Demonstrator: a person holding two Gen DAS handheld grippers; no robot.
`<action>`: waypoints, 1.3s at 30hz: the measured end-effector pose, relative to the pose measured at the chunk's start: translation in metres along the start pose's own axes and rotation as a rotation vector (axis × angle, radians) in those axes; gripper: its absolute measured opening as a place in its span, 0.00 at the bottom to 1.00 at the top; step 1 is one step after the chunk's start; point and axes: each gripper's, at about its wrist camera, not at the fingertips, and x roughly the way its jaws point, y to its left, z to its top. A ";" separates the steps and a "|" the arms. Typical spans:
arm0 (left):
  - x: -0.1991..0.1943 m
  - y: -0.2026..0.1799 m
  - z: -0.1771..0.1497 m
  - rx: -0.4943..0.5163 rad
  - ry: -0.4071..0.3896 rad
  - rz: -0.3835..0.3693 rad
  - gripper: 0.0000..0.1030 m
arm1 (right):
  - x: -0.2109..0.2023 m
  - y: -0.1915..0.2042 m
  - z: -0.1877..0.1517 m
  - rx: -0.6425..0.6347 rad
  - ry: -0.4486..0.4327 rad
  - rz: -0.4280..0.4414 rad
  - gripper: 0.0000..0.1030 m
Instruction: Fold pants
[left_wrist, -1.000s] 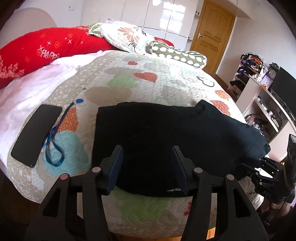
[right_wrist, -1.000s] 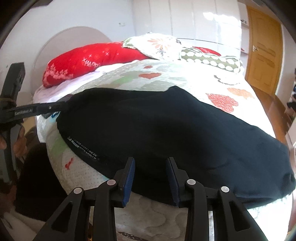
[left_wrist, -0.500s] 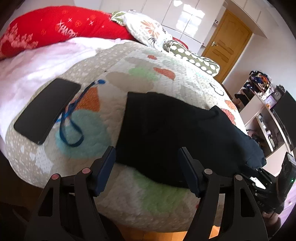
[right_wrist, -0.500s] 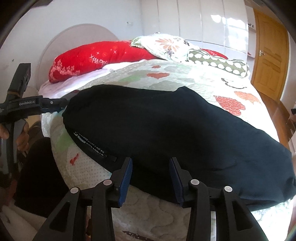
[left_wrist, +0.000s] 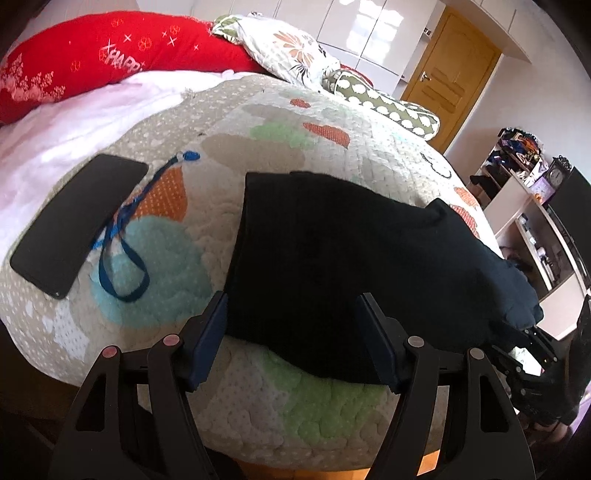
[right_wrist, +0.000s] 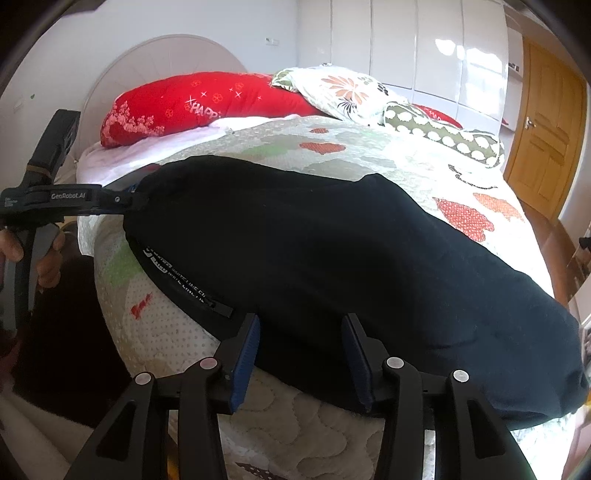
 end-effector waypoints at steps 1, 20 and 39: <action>-0.001 0.000 0.001 0.006 -0.006 -0.004 0.68 | 0.000 -0.001 0.000 0.003 0.000 0.002 0.43; 0.018 -0.031 0.011 0.070 0.064 -0.149 0.68 | 0.005 -0.004 -0.001 0.002 -0.012 -0.004 0.45; -0.025 -0.033 0.043 0.016 0.001 -0.372 0.13 | 0.014 0.019 0.009 -0.047 -0.088 0.012 0.56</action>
